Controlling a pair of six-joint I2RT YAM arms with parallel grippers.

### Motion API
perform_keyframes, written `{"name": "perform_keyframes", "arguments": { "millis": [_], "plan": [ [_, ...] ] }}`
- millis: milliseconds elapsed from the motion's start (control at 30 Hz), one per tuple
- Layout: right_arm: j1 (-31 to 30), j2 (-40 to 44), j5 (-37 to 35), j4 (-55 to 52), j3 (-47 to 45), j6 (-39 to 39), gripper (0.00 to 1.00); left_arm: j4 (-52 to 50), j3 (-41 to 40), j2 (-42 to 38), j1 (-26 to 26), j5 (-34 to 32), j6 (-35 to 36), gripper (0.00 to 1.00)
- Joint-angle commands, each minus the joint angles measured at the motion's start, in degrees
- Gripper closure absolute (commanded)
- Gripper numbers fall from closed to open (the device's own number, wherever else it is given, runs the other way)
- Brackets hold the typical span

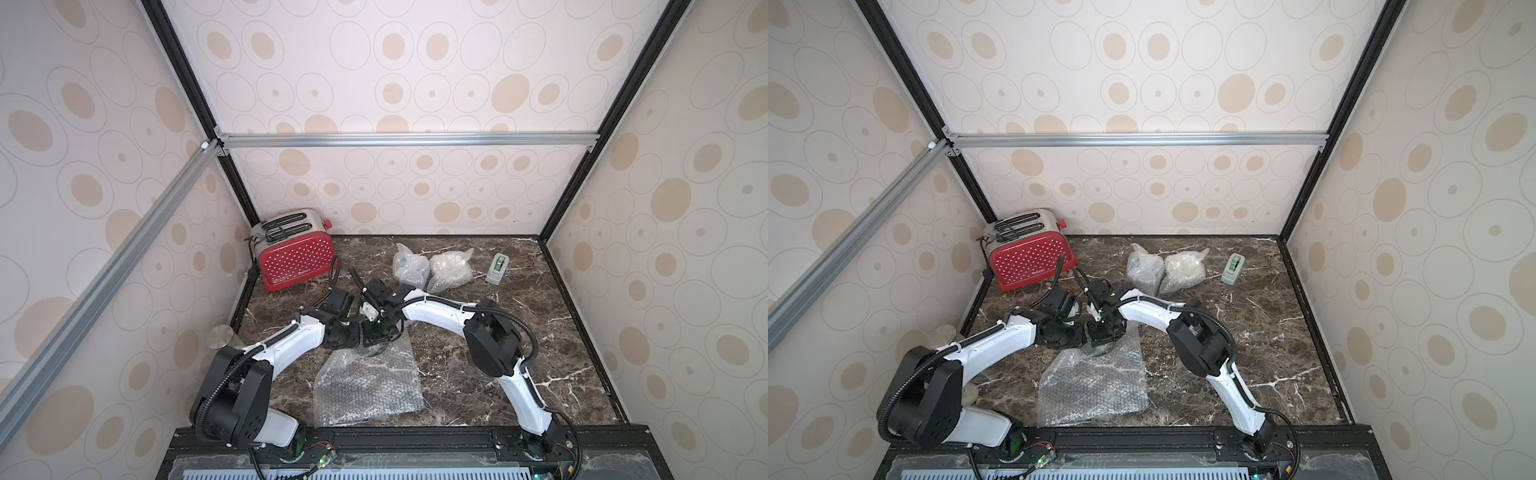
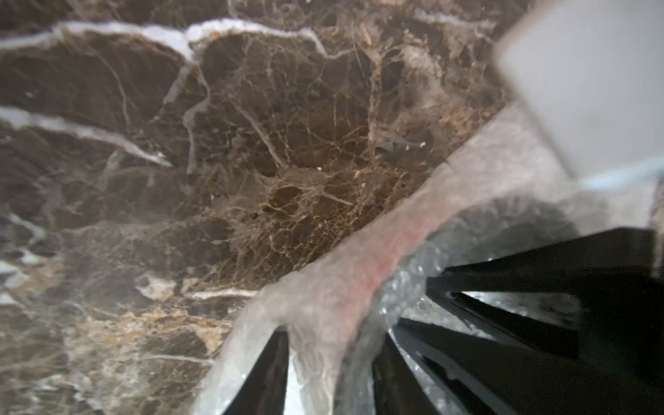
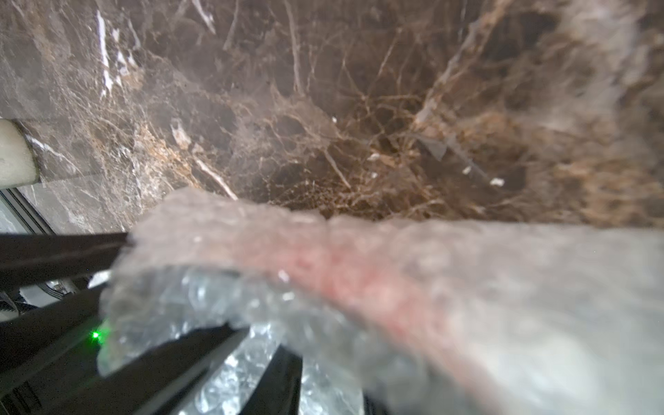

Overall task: Wrap bowls in bubble wrap
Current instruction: Wrap the bowl in bubble wrap.

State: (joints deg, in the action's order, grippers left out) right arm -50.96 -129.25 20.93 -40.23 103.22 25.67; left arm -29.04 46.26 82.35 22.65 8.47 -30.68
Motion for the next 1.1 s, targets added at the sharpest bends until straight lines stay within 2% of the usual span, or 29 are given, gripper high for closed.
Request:
{"name": "perform_keyframes", "arguments": {
  "millis": [0, 333, 467, 600, 733, 1067],
  "plan": [
    [0.17, 2.99, -1.36, -0.53, -1.35, 0.59, 0.69, -0.5, -1.29, 0.06, -0.07, -2.36, 0.32, 0.71],
    [3.85, 14.34, 2.14, 2.6, -5.84, 1.78, 0.65, -3.74, 0.73, -2.85, 0.47, -5.75, 0.63, 0.74],
    [10.13, 22.75, 2.27, 6.53, -14.2, 3.93, 0.62, -3.71, 1.61, -1.84, 1.6, -6.05, 0.47, 0.74],
    [19.94, 28.15, 4.68, 14.89, -26.3, 8.71, 0.6, -3.36, 2.35, -0.92, 2.96, -6.59, 0.18, 0.74],
    [24.91, 27.39, 9.73, 21.85, -32.72, 12.01, 0.58, -3.38, 2.95, 0.07, 3.67, -6.8, 0.18, 0.74],
    [25.29, 18.17, 11.59, 28.19, -32.21, 14.35, 0.52, -3.95, 3.06, -0.16, 4.0, -7.13, -0.26, 0.74]
  ]
}}
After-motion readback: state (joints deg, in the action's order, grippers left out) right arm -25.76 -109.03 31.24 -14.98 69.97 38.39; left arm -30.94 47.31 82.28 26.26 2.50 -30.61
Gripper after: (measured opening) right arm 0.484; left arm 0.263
